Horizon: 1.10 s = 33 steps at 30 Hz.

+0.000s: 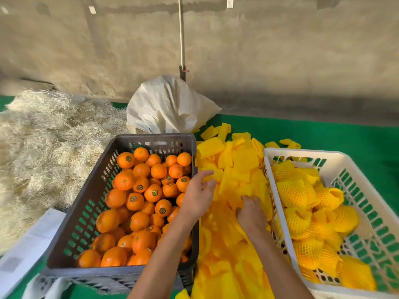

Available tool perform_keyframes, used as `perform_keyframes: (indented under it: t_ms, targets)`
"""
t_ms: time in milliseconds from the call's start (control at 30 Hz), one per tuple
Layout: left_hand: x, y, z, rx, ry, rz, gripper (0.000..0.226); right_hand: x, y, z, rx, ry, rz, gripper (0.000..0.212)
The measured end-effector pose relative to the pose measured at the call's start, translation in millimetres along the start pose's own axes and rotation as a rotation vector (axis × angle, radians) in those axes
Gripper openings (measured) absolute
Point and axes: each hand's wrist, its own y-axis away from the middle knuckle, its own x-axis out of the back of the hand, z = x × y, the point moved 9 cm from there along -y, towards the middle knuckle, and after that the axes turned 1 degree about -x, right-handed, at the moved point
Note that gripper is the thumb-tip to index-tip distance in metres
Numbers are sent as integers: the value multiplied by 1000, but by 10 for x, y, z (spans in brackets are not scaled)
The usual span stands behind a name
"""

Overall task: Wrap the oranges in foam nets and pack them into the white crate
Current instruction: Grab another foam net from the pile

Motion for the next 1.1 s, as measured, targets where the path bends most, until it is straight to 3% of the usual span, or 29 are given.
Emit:
perform_keyframes:
  t_ms: [200,333,467,533,633,767,933,1033,1100]
  targets:
    - [46,-16,-28,-14,-2,20,32,242,139,-153,43,-19,180,42]
    - [113,34,13,-17,15,64,28,719,502,-612,295,-233,446,20]
    - [253,133,-1,116,259,62,42,942,910,-1156,548,-303,563,9]
    - [418,183,-20,166,331,111,51,910,1038,-1340,634,-371,547,16]
    - [737,260,86,10,153,217,56,765,1057,-1454,597,-534,424,42]
    - [813,408,54,-124,71,95,44,478,884,-1509,398,-567,204,56]
    - [932,527,-121,-106,89,-16,29,273,827,-1725,455,-496,96,43]
    - [1169,568,-245,-58,259,81,30,188,882,-1916,555,-450,86,45]
    - [1385,587,-314,-64,206,218,28,117,914,-2024,575,-466,59,44]
